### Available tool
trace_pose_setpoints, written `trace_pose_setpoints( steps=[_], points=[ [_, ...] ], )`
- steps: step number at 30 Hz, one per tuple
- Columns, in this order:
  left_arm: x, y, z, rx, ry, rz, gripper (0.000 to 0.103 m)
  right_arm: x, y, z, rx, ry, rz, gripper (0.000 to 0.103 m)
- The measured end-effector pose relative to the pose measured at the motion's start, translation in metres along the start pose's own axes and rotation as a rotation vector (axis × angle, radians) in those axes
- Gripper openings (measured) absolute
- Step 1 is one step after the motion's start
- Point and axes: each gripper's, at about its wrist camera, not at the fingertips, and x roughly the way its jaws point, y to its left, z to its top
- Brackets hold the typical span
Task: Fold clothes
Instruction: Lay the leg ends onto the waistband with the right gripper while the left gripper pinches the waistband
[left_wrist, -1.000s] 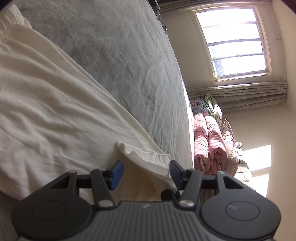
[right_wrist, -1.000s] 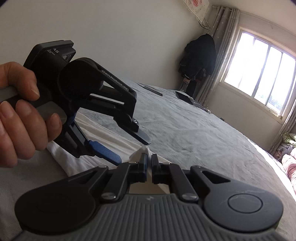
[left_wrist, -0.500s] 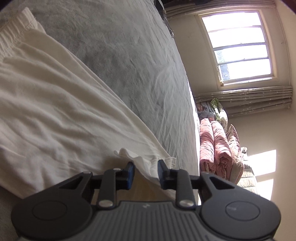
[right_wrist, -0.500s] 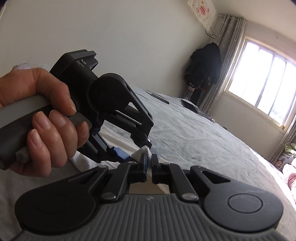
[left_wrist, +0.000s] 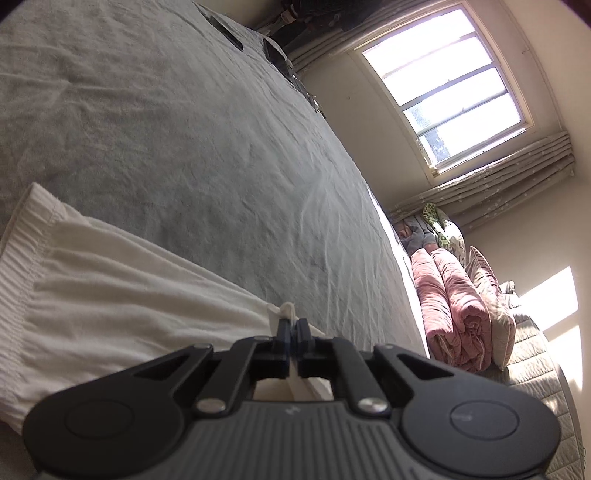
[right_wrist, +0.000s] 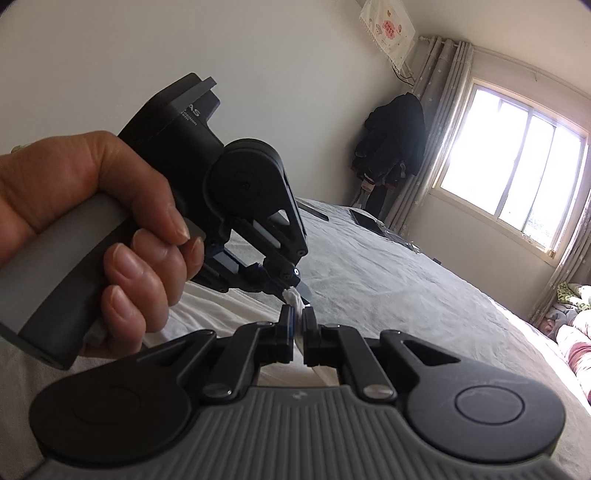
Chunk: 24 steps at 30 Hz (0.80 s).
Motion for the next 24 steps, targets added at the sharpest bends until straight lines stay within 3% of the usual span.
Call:
trace_pose_setpoints(
  steps=[10,15,19,24],
  points=[
    [-0.014,0.003,0.025,0.063,-0.021,0.038,0.002,0.012,0.03,0.008,0.063,-0.001,-0.065,0.005],
    [-0.024,0.019,0.041,0.095,-0.016,0.04,0.002,0.018,0.038,0.009,0.083,0.0,-0.041,0.005],
    [-0.025,0.037,0.048,0.126,0.016,0.083,0.002,0.021,0.042,0.009,0.111,-0.001,-0.002,0.005],
    [-0.037,0.048,0.052,0.185,-0.009,0.089,0.002,0.023,0.048,0.016,0.153,-0.019,0.044,0.005]
  ],
)
